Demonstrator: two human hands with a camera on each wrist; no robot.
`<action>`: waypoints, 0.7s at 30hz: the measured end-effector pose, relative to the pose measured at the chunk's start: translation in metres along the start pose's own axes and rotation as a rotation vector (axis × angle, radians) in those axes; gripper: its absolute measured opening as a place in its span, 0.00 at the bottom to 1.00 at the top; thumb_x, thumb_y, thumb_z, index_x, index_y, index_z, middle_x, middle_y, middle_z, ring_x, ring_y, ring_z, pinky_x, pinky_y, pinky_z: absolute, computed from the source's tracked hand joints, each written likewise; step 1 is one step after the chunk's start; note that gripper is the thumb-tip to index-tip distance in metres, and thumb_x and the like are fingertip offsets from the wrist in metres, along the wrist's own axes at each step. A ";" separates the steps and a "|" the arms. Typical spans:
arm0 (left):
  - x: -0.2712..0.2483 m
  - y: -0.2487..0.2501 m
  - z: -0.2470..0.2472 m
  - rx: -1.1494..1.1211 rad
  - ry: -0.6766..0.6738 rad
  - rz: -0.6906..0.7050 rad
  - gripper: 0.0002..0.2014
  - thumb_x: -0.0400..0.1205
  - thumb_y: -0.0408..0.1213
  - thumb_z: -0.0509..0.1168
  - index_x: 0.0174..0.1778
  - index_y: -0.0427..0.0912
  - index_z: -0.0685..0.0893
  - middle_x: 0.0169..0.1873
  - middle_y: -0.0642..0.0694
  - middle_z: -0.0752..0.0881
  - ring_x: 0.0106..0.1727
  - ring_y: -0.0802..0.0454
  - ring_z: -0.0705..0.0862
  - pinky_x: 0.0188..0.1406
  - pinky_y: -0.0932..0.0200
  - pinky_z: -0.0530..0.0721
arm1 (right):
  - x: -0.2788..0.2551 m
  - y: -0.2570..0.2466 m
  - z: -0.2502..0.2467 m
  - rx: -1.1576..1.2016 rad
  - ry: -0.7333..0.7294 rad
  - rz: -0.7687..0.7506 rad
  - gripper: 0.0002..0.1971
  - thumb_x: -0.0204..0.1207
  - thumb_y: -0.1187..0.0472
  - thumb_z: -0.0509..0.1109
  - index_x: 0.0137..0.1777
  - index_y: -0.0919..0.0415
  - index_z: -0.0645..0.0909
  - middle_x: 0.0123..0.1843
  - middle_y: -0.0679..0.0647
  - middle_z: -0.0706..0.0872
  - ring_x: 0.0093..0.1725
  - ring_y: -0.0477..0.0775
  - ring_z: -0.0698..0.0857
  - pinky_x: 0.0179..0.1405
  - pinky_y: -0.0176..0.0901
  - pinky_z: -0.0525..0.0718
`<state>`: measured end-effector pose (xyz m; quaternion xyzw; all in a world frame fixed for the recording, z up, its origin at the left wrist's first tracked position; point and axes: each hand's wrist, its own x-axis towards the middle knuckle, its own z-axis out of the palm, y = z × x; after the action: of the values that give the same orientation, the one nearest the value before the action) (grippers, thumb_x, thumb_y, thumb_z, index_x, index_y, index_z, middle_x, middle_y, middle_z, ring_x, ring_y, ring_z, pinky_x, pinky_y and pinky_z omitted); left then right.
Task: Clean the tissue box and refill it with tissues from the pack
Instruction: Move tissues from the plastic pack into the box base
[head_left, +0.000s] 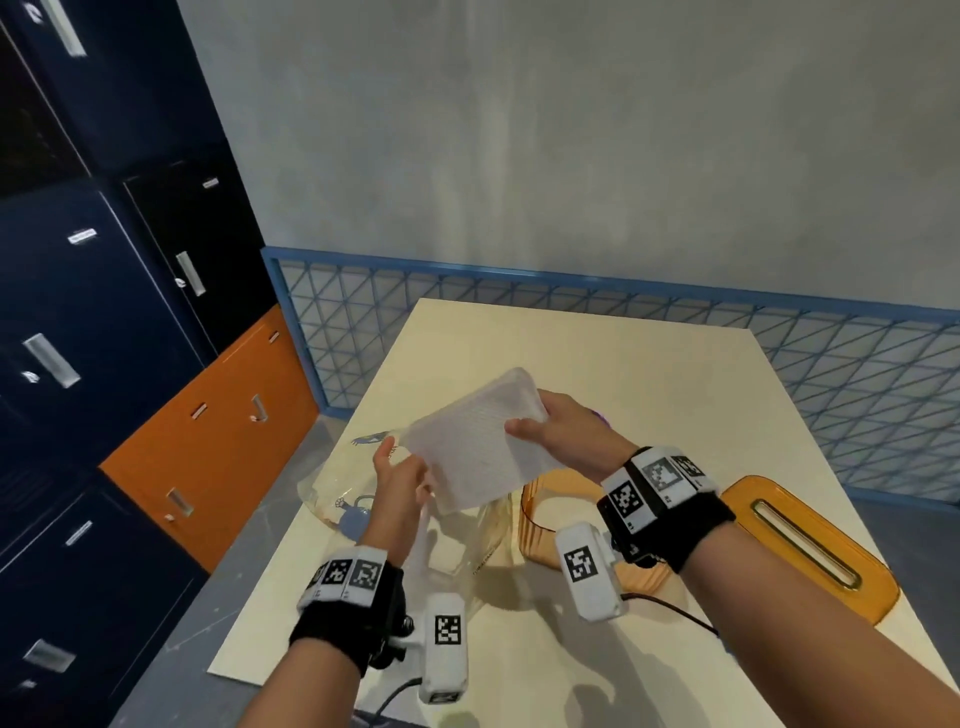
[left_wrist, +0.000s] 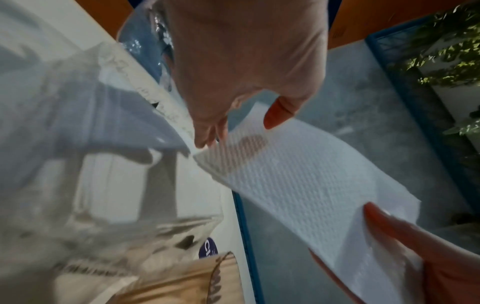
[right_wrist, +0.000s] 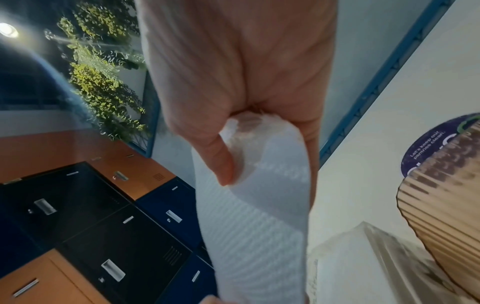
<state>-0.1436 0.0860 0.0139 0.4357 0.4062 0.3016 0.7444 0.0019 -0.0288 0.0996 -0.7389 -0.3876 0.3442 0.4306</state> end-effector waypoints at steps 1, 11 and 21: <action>0.002 0.003 -0.001 0.007 -0.019 0.008 0.25 0.81 0.28 0.55 0.74 0.49 0.64 0.49 0.44 0.79 0.51 0.48 0.77 0.48 0.54 0.77 | 0.000 0.000 0.003 0.026 -0.002 -0.010 0.17 0.81 0.62 0.64 0.69 0.63 0.75 0.62 0.58 0.83 0.61 0.58 0.82 0.63 0.51 0.79; -0.006 0.000 -0.020 0.376 0.170 0.352 0.12 0.78 0.27 0.57 0.57 0.39 0.75 0.50 0.42 0.80 0.52 0.46 0.78 0.49 0.57 0.75 | 0.015 0.044 0.036 0.145 0.043 0.012 0.14 0.70 0.67 0.76 0.52 0.53 0.80 0.49 0.48 0.85 0.50 0.49 0.84 0.53 0.45 0.83; -0.002 -0.013 -0.015 0.407 0.217 0.353 0.12 0.81 0.22 0.53 0.59 0.31 0.73 0.47 0.43 0.79 0.51 0.48 0.76 0.50 0.58 0.72 | 0.026 0.055 0.056 0.182 0.151 0.027 0.14 0.70 0.75 0.68 0.55 0.64 0.78 0.49 0.59 0.84 0.50 0.57 0.82 0.49 0.44 0.80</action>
<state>-0.1563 0.0850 -0.0016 0.6054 0.4534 0.3837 0.5297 -0.0184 -0.0032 0.0235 -0.7257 -0.3114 0.3271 0.5190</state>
